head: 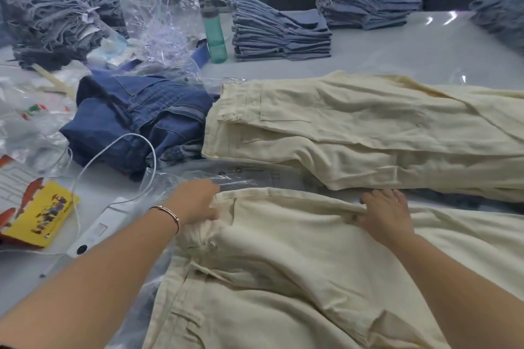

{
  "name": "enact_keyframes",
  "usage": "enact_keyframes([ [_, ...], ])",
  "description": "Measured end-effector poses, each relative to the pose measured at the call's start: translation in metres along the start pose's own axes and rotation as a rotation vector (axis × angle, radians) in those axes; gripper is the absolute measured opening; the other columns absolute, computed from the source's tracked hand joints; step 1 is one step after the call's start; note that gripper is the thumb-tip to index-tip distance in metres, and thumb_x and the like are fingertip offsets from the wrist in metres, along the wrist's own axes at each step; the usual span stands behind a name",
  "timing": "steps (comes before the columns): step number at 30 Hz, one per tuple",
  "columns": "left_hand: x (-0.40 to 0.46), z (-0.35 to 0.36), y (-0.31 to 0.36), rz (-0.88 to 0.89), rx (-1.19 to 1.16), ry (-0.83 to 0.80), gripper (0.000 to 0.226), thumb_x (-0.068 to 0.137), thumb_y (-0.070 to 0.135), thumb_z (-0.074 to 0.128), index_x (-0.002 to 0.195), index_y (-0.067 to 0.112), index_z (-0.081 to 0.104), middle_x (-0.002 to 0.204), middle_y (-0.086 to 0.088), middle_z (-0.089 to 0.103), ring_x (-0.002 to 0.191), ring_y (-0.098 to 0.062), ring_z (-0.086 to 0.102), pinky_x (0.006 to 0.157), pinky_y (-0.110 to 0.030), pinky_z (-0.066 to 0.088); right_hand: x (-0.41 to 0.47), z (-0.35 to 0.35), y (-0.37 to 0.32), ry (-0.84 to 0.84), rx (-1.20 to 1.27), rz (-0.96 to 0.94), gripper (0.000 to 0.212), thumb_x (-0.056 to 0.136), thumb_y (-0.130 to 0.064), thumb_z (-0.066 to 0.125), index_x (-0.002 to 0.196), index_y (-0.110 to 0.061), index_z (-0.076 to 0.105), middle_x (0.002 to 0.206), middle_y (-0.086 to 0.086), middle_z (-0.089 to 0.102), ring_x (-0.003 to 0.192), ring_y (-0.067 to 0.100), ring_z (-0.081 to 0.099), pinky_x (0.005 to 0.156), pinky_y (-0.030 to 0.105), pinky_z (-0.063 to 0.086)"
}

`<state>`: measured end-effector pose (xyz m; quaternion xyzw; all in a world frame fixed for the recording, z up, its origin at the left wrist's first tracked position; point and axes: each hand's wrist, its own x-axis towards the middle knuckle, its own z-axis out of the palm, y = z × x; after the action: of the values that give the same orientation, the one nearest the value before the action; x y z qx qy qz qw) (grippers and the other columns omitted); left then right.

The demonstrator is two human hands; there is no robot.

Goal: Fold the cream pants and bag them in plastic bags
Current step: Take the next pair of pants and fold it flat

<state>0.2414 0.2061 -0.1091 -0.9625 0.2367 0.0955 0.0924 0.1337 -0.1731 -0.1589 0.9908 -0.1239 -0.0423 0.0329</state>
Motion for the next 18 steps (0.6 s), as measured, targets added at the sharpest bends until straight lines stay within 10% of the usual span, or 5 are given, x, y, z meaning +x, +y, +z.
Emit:
enact_keyframes([
  [6,-0.028,-0.042,0.001,0.074,0.126,0.351,0.029,0.087,0.043,0.063,0.095,0.017,0.056,0.092,-0.002,0.066,0.084,-0.027,0.065,0.063,-0.033,0.044,-0.036,-0.025,0.042,-0.004,-0.144,0.097,0.014,0.088,-0.015,0.049,0.098,-0.024,0.05,0.11,0.002,0.057,0.11,0.024,0.048,0.104,0.038,0.031],
  [10,-0.059,-0.057,0.004,0.191,0.107,0.754,0.036,0.088,0.039,0.056,0.083,0.004,0.062,0.054,-0.011,0.061,0.039,-0.032,0.056,0.04,-0.028,0.036,-0.069,-0.054,0.057,0.36,0.033,0.203,0.03,0.073,0.002,0.039,0.098,-0.001,0.054,0.082,0.023,0.065,0.083,0.036,0.06,0.08,0.041,0.042],
  [18,-0.136,-0.03,0.016,0.324,0.066,0.776,0.046,0.09,0.046,0.044,0.083,0.009,0.07,0.063,-0.009,0.059,0.051,-0.03,0.057,0.05,-0.032,0.041,-0.151,-0.074,0.072,0.911,0.086,0.052,0.022,0.073,0.001,0.05,0.09,0.005,0.062,0.063,0.025,0.059,0.06,0.04,0.06,0.067,0.043,0.049],
])
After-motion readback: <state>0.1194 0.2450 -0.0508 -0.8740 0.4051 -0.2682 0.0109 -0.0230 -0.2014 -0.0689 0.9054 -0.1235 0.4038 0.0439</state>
